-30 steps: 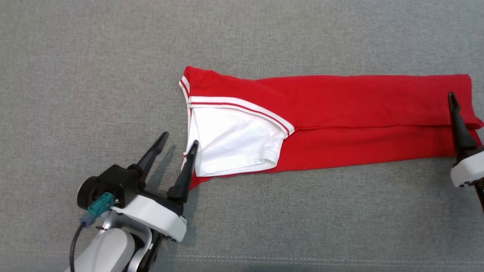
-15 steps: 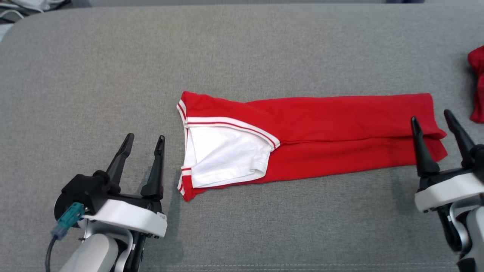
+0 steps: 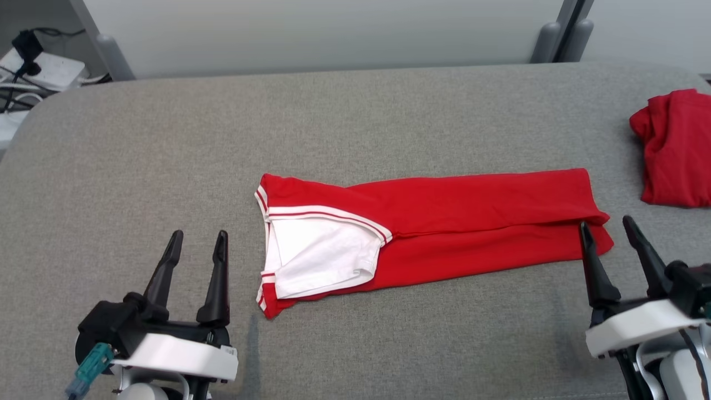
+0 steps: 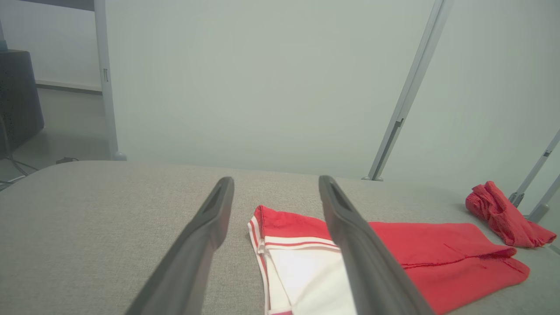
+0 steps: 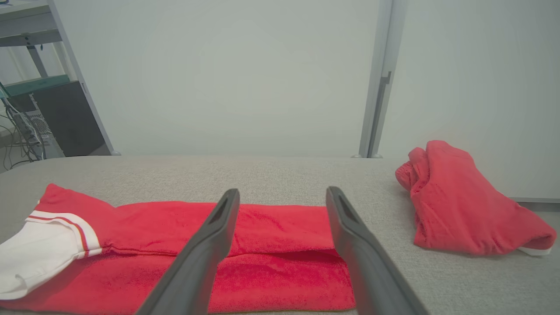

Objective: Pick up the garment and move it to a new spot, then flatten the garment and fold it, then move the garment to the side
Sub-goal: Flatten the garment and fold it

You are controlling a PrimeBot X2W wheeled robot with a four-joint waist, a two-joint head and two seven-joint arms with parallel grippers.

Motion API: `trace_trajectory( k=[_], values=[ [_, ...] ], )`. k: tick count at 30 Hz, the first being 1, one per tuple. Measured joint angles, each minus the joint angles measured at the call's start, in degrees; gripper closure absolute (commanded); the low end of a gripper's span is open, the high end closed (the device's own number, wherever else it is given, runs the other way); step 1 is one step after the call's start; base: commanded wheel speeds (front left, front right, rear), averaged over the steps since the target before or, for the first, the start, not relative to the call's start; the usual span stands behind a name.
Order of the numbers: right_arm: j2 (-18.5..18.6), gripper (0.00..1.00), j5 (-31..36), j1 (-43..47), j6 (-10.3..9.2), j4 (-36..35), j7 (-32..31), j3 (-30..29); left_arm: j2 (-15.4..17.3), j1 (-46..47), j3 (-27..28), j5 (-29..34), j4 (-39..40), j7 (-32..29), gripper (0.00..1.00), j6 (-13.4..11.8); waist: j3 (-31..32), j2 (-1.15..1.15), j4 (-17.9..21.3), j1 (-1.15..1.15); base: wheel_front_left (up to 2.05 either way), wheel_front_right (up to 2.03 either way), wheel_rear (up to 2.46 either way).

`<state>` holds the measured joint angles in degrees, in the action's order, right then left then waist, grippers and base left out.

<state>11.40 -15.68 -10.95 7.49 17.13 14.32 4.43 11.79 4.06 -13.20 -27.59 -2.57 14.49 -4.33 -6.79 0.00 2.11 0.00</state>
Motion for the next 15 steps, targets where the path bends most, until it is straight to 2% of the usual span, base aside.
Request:
trace_trajectory(
  k=[8,15],
  values=[
    [-2.92,0.0,-0.01,5.98,-0.01,-2.67,0.0,-3.04,-4.9,-5.19,6.31,7.03,1.74,0.01,0.0,5.67,2.67,0.0,0.65,0.0,0.0,0.0,0.0],
    [-4.38,0.0,0.0,10.71,-0.01,-4.88,0.0,-3.65,-7.45,-7.83,10.7,12.05,2.9,0.01,0.0,7.92,3.98,0.0,0.99,0.0,0.0,0.0,0.0]
  ],
)
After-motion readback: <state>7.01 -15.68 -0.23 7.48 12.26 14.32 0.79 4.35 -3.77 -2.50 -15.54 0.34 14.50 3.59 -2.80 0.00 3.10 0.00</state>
